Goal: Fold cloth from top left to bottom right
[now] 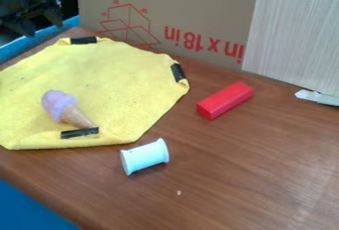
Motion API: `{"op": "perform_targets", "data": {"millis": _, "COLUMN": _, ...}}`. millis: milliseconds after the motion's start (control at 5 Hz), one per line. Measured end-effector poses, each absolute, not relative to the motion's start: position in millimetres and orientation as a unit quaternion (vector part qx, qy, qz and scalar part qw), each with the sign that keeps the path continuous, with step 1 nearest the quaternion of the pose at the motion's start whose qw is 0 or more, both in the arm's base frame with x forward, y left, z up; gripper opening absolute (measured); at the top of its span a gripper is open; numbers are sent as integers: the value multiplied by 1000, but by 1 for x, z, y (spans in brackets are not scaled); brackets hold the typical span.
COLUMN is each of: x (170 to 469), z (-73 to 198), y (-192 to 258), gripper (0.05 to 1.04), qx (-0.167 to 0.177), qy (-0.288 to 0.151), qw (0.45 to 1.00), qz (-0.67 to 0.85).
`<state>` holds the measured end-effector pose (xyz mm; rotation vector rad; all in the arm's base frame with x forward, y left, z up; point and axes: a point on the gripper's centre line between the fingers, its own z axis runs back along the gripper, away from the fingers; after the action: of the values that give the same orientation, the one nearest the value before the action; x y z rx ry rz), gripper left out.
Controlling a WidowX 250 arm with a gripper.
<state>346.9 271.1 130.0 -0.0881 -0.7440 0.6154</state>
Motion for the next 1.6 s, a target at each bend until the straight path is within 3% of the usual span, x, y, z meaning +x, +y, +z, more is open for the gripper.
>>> {"op": "perform_targets", "data": {"millis": 400, "x": 349, "z": 111, "y": 274, "gripper": 1001, "qx": -41, "qy": -349, "qw": 889, "qz": 295}}
{"op": "perform_targets", "data": {"millis": 1000, "x": 378, "z": 120, "y": 273, "gripper": 1001, "qx": -22, "qy": -413, "qw": 900, "qz": 136}}
{"op": "perform_targets", "data": {"millis": 1200, "x": 386, "z": 128, "y": 274, "gripper": 1001, "qx": -14, "qy": -403, "qw": 914, "qz": 52}}
{"op": "perform_targets", "data": {"millis": 1600, "x": 404, "z": 132, "y": 289, "gripper": 1001, "qx": -32, "qy": -336, "qw": 935, "qz": -107}}
